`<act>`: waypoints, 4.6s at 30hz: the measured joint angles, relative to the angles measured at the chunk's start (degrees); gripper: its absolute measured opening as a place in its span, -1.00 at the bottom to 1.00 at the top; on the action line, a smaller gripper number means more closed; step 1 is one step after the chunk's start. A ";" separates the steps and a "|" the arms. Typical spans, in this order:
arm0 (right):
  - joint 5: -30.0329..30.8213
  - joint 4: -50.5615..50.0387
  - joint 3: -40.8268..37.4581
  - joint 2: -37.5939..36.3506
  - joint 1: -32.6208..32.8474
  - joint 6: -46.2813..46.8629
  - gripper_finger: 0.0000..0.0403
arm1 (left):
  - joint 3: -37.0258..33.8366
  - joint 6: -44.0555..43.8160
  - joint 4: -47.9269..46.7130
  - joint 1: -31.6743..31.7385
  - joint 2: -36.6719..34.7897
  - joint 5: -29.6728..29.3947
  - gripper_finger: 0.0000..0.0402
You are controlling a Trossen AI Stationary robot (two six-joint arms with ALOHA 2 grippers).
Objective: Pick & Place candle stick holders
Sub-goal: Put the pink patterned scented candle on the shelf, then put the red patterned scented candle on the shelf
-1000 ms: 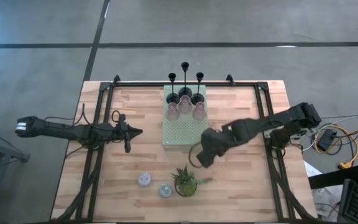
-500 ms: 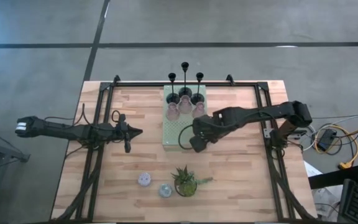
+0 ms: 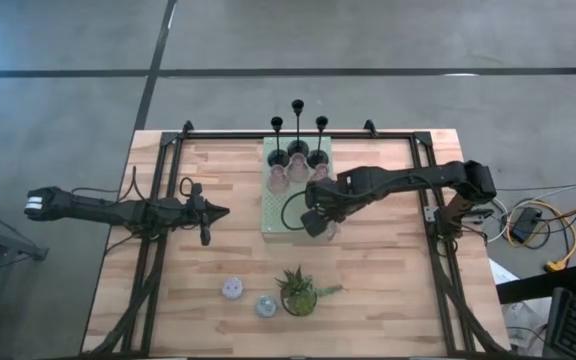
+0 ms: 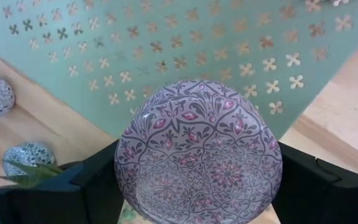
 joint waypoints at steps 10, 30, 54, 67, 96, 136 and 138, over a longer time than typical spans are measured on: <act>3.74 2.21 -0.04 0.02 0.03 -1.20 0.79 | 0.00 0.00 0.02 0.01 0.00 0.00 -0.85; 11.00 2.75 4.43 -3.33 0.10 -4.29 0.81 | 0.00 0.00 0.00 0.02 0.00 0.00 -0.85; 21.49 10.38 4.55 -28.19 19.58 -24.13 0.82 | 0.00 0.00 0.00 0.02 0.00 0.00 -0.85; 19.19 5.69 1.96 -44.96 20.34 -41.29 0.82 | -0.01 0.00 0.00 0.02 0.00 0.00 -0.85; 19.53 -1.88 -35.31 -88.60 20.32 -51.18 0.82 | -0.02 0.00 0.02 0.02 0.00 0.00 -0.85; 19.52 -2.27 -37.66 -96.91 20.32 -51.86 0.82 | 2.04 -4.52 0.17 0.14 -0.06 -3.20 -0.85; 19.52 -2.26 -37.66 -96.91 20.32 -51.86 0.82 | 5.43 -9.30 -2.68 0.23 0.11 1.20 -0.85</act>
